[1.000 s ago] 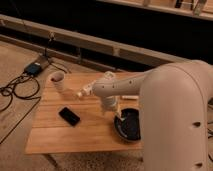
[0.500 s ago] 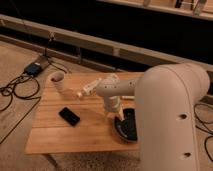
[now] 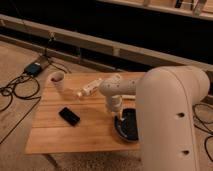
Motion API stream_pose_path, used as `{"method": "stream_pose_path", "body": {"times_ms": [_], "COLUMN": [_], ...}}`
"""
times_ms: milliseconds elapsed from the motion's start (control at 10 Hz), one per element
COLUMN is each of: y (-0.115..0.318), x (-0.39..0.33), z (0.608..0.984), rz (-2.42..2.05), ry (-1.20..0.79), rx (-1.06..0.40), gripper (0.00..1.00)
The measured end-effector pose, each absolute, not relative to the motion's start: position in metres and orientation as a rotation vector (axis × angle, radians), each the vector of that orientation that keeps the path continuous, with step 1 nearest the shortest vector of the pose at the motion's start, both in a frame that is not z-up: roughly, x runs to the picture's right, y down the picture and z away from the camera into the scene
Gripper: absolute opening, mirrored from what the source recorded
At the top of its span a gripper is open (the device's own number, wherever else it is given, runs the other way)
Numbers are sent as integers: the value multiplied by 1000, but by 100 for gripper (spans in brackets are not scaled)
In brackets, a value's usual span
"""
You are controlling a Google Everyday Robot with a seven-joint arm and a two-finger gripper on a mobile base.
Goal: Pick up the ceramic bowl
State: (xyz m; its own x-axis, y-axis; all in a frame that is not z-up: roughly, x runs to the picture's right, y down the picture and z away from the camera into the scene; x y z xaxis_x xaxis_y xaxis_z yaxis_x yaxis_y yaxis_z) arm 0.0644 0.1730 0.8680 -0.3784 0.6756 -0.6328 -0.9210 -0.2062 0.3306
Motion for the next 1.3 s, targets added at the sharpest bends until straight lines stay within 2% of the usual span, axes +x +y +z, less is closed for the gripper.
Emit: {"method": "stream_pose_path", "body": {"times_ms": [100, 200, 400, 800, 1300], "y": [171, 170, 168, 160, 146], "x": [66, 66, 64, 62, 52], "z": [869, 869, 868, 863, 850], "rz": [1815, 1825, 1831, 1780, 1568], "ry": [813, 804, 788, 756, 783], "rx": [-431, -440, -452, -446, -289], "gripper": [22, 10, 0, 0, 0]}}
